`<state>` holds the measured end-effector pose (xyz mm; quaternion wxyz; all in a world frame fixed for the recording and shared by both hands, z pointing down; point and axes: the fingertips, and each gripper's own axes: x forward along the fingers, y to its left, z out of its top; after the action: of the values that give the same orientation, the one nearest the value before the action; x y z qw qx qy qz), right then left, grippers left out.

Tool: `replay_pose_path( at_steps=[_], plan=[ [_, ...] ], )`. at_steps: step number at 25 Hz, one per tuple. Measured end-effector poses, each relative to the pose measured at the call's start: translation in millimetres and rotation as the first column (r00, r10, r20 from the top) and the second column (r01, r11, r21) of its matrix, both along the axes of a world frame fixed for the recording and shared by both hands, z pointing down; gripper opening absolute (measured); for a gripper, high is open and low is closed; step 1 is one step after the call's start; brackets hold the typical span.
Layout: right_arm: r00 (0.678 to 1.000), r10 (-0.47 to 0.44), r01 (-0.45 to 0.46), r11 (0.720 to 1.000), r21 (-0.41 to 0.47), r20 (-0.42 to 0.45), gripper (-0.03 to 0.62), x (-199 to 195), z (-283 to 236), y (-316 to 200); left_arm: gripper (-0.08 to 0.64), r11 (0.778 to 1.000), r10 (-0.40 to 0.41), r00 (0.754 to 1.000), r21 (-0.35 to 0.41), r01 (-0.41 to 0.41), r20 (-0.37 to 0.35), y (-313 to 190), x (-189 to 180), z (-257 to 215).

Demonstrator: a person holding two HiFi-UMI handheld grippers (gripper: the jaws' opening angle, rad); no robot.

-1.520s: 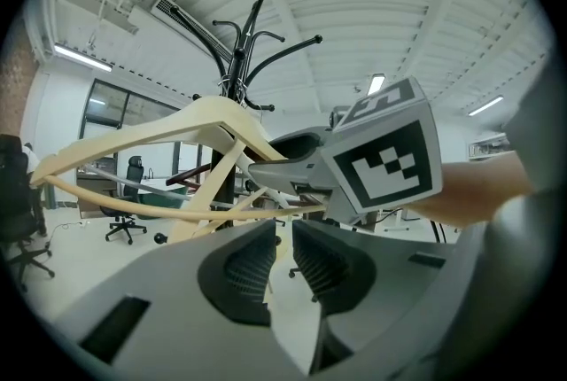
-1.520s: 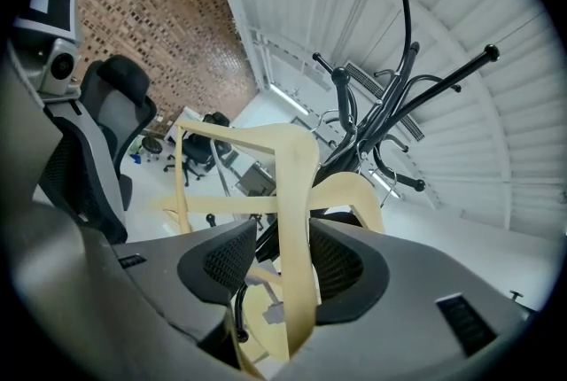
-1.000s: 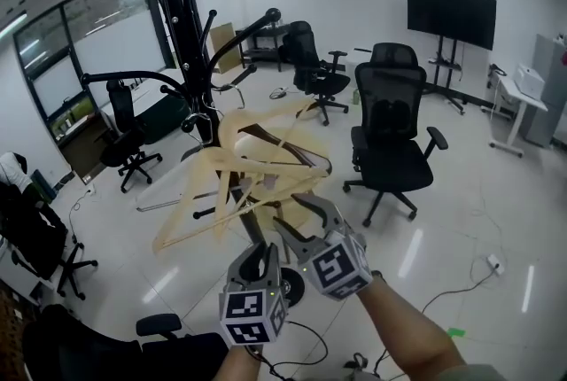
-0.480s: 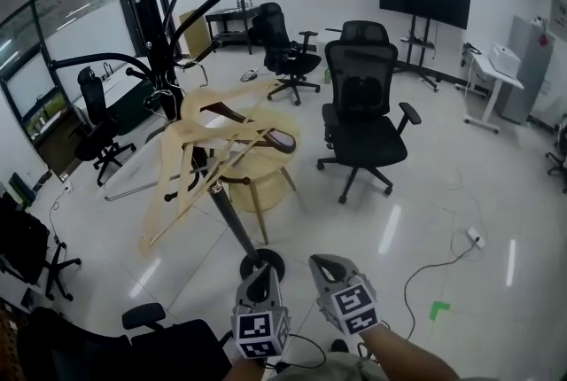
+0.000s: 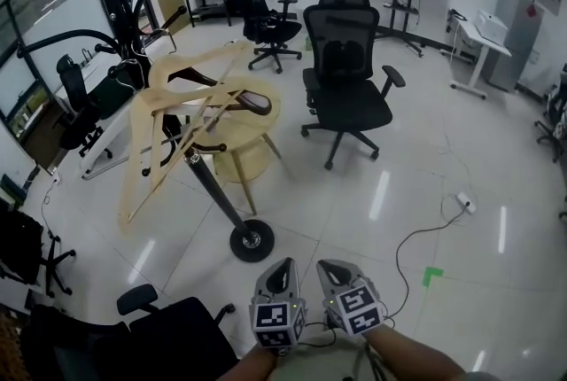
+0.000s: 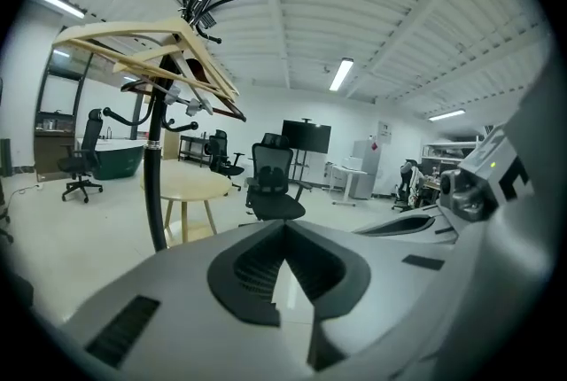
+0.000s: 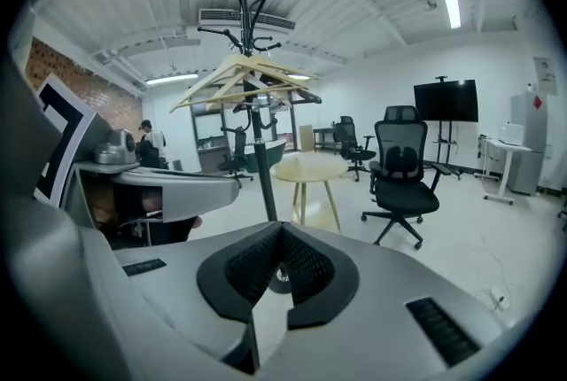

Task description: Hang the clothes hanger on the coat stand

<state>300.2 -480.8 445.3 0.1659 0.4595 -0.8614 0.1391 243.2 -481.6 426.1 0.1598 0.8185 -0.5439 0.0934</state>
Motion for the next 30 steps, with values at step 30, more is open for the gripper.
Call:
replay_pose_path(
  at_steps=[30],
  plan=[
    [0.965, 0.26, -0.253, 0.959, -0.124, 0.037, 0.0, 103.0, 36.1, -0.5, 0.012, 0.978, 0.2, 0.98, -0.054, -0.199, 0.008, -8.0, 77.1, 26.8]
  ],
)
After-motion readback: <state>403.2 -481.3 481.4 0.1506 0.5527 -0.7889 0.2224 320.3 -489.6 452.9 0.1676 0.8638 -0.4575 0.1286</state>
